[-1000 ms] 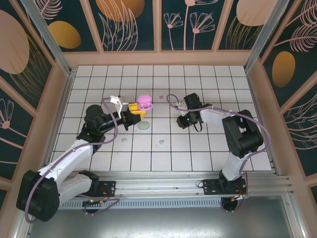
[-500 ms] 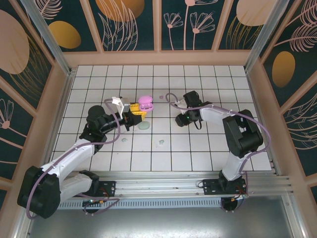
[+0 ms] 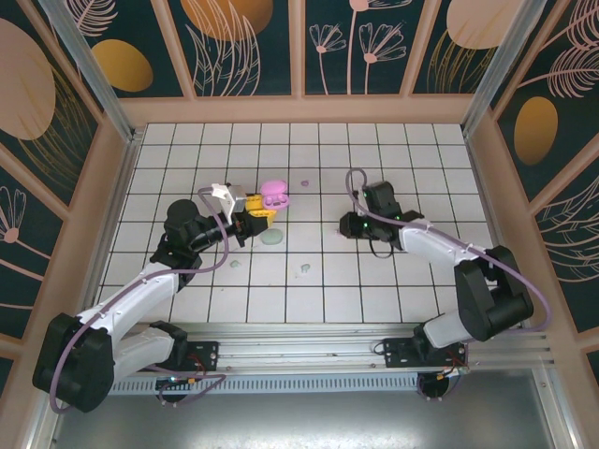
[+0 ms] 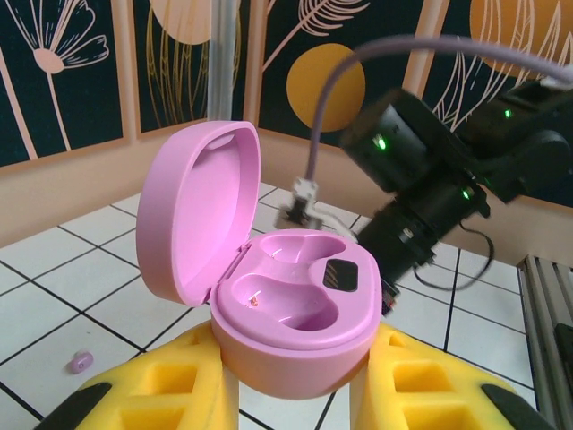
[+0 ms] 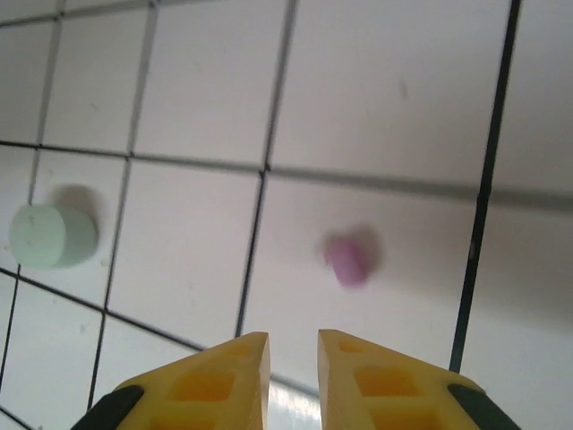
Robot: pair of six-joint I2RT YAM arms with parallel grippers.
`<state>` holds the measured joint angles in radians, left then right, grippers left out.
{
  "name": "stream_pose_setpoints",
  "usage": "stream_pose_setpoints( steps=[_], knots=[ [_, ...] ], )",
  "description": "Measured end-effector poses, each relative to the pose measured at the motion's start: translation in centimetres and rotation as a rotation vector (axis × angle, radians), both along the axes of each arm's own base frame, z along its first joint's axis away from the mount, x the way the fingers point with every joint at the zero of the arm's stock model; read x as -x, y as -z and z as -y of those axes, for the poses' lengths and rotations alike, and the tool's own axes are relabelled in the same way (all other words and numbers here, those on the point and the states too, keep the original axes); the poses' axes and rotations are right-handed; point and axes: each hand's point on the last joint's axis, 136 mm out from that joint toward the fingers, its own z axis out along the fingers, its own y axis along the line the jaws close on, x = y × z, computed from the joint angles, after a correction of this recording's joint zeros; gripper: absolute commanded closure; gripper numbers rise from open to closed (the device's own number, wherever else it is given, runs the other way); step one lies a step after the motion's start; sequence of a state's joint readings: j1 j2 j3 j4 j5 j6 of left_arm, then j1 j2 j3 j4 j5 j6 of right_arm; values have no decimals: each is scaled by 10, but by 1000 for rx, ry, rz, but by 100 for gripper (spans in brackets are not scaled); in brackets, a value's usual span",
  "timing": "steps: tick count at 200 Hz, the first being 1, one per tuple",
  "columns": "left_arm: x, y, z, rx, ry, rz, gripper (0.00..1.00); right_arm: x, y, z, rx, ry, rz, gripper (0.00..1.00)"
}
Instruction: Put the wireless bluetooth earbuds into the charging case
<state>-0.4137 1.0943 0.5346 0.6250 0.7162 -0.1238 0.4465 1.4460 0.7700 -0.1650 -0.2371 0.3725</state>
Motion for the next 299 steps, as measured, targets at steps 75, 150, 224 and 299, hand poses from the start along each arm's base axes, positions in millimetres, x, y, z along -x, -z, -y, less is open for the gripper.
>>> stream_pose_setpoints(
  steps=[75,150,224,299],
  knots=[
    [0,-1,-2,-4,-10,6,97,-2,11,18,-53,131,-81,98],
    [-2,3,-1,-9,-11,-6,98,8,37,-2,-48,89,-160,100],
    [-4,5,-1,-11,-18,-10,99,5,51,-12,-27,70,-184,100],
    [-9,13,2,0,-18,-43,100,-32,35,15,-3,142,-120,100]
  ],
)
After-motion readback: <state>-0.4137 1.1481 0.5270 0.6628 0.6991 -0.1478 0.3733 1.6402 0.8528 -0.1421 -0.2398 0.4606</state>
